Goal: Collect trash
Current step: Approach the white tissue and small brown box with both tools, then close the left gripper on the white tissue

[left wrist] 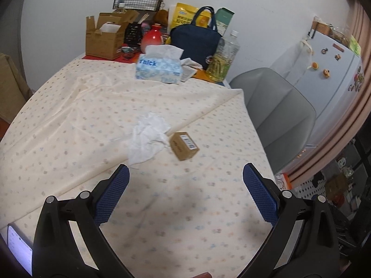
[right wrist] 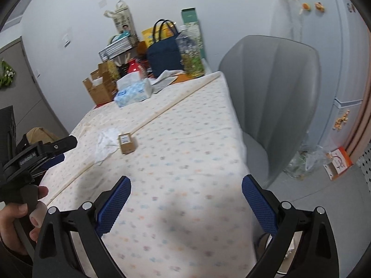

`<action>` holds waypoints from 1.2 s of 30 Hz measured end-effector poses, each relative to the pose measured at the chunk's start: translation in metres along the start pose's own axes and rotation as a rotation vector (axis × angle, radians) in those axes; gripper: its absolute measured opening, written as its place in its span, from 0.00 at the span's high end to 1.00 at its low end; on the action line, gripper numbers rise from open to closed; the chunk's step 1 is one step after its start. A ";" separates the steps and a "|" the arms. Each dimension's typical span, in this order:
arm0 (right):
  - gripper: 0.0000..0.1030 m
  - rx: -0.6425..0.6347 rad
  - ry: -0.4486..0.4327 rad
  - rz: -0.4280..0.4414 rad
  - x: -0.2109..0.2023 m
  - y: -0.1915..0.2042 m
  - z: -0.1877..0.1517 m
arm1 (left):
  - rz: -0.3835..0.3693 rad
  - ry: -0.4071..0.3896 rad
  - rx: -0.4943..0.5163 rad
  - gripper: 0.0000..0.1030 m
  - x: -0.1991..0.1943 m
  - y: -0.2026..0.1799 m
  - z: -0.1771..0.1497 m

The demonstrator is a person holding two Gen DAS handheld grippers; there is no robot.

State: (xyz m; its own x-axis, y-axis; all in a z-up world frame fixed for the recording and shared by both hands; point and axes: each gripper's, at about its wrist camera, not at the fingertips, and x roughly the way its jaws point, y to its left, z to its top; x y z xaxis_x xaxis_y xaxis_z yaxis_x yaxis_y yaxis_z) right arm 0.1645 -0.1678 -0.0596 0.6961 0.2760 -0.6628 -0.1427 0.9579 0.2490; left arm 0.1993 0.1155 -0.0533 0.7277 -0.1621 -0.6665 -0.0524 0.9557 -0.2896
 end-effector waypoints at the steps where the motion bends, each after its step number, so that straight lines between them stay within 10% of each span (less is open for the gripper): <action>1: 0.09 -0.005 0.004 0.004 0.002 0.003 0.001 | 0.007 0.001 -0.009 0.06 0.002 0.006 0.001; 20: 0.19 -0.126 0.150 0.103 0.103 0.083 0.023 | 0.036 0.025 -0.168 0.06 0.026 0.106 0.008; 36: 0.57 -0.206 0.261 0.155 0.192 0.133 0.026 | 0.069 0.066 -0.212 0.29 0.058 0.125 0.004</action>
State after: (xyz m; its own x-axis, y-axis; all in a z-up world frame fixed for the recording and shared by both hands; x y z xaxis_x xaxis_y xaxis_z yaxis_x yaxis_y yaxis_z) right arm 0.2971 0.0107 -0.1353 0.4557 0.4042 -0.7931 -0.3892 0.8918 0.2308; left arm 0.2373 0.2267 -0.1253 0.6711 -0.1207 -0.7314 -0.2483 0.8931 -0.3752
